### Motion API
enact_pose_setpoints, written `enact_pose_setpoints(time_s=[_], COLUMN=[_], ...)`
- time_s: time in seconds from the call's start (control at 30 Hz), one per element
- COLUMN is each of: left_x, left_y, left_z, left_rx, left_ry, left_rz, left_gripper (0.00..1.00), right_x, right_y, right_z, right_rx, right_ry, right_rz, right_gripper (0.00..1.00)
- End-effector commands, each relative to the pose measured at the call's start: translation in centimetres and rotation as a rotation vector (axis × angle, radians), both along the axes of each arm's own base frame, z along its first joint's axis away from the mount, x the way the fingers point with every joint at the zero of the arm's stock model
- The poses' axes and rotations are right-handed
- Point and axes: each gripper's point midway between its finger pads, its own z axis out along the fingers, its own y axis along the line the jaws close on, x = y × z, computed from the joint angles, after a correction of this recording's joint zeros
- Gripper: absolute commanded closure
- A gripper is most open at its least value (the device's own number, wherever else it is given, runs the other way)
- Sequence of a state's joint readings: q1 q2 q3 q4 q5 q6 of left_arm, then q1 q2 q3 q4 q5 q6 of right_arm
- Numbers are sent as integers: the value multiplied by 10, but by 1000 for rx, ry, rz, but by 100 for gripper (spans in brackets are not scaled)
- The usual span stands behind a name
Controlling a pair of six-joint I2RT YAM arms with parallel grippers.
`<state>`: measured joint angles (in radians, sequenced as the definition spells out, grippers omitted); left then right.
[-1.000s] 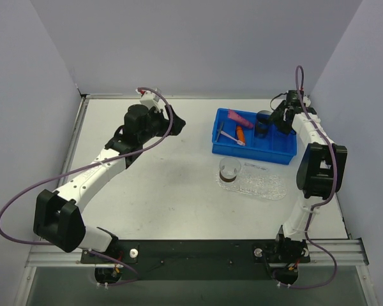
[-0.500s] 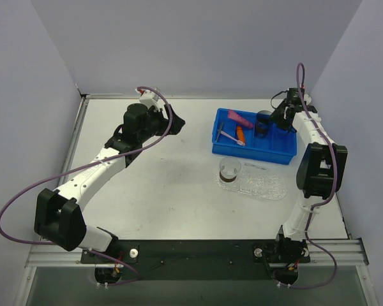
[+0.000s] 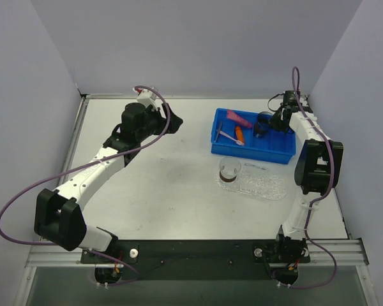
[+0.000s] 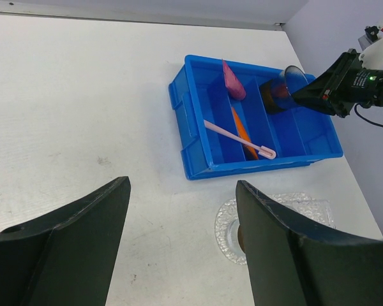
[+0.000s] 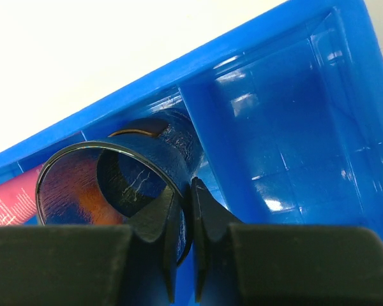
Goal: Prepare toiletry sets of a toothbrush and toothpaste on the tray
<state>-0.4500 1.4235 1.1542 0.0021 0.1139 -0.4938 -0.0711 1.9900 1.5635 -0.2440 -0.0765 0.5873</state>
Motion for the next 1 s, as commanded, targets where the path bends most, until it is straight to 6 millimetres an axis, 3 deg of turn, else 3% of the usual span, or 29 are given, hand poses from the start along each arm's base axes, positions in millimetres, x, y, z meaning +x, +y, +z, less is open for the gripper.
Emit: enact_pose_setpoints(time_s=[0.0, 0.23, 0.57, 0.8, 0.97], left_x=[0, 0, -2, -3, -5], left_y=[2, 1, 3, 0, -2], left_z=[25, 26, 29, 32, 38], left_rx=[-35, -38, -41, -48, -58], left_ry=[-54, -54, -62, -61, -63], left_rz=[-5, -9, -6, -16, -22], left_gripper=[23, 23, 23, 23, 24], right_x=[10, 15, 20, 9, -11], right_y=[5, 8, 16, 39, 58], right_z=[26, 49, 118, 166, 182], right_rx=[7, -3, -35, 3, 61], right_ry=[-56, -107, -259, -357, -365], right_rz=[16, 52, 162, 310, 418], right_gripper=[100, 100, 100, 100, 100])
